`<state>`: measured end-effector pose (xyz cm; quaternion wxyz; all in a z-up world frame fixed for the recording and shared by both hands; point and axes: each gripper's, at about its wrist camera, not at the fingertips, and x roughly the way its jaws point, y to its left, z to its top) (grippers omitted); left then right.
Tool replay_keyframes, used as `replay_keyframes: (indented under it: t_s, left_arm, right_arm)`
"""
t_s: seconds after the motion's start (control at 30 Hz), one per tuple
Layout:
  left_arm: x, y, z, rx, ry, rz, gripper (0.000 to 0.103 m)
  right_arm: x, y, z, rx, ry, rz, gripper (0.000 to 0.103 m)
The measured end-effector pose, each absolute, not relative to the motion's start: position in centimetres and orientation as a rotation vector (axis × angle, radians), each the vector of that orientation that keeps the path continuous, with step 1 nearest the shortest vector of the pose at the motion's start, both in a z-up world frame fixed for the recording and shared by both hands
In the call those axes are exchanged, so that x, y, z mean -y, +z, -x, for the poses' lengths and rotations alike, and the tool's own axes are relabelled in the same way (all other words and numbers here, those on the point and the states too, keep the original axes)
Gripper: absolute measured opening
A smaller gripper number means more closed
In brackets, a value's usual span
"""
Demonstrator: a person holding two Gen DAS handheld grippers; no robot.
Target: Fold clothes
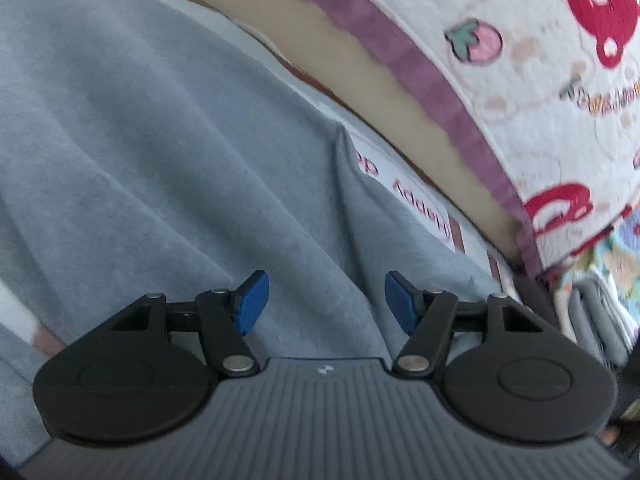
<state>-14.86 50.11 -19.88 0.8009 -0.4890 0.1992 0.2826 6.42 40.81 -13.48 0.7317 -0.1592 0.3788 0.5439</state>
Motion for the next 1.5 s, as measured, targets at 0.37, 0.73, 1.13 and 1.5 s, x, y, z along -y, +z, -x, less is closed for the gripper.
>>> replay_keyframes:
  t_s: [0.37, 0.73, 1.13, 1.5]
  left_arm:
    - [-53.7, -17.5, 19.6, -0.353, 0.797, 0.972, 0.064]
    - [-52.0, -17.6, 17.4, -0.538, 0.813, 0.869, 0.064]
    - [-36.7, -14.6, 9.9, -0.603, 0.14, 0.685, 0.064]
    - [-37.0, -14.2, 11.7, -0.625, 0.237, 0.676, 0.064]
  right_arm:
    - [-40.7, -13.1, -22.9, -0.585, 0.663, 0.312, 0.011]
    - [-26.2, -17.6, -18.3, -0.793, 0.651, -0.052, 0.063]
    - [-16.3, -22.8, -9.4, -1.07, 0.902, -0.273, 0.064]
    - [-21.9, -15.5, -9.0, -0.653, 0.864, -0.035, 0.011]
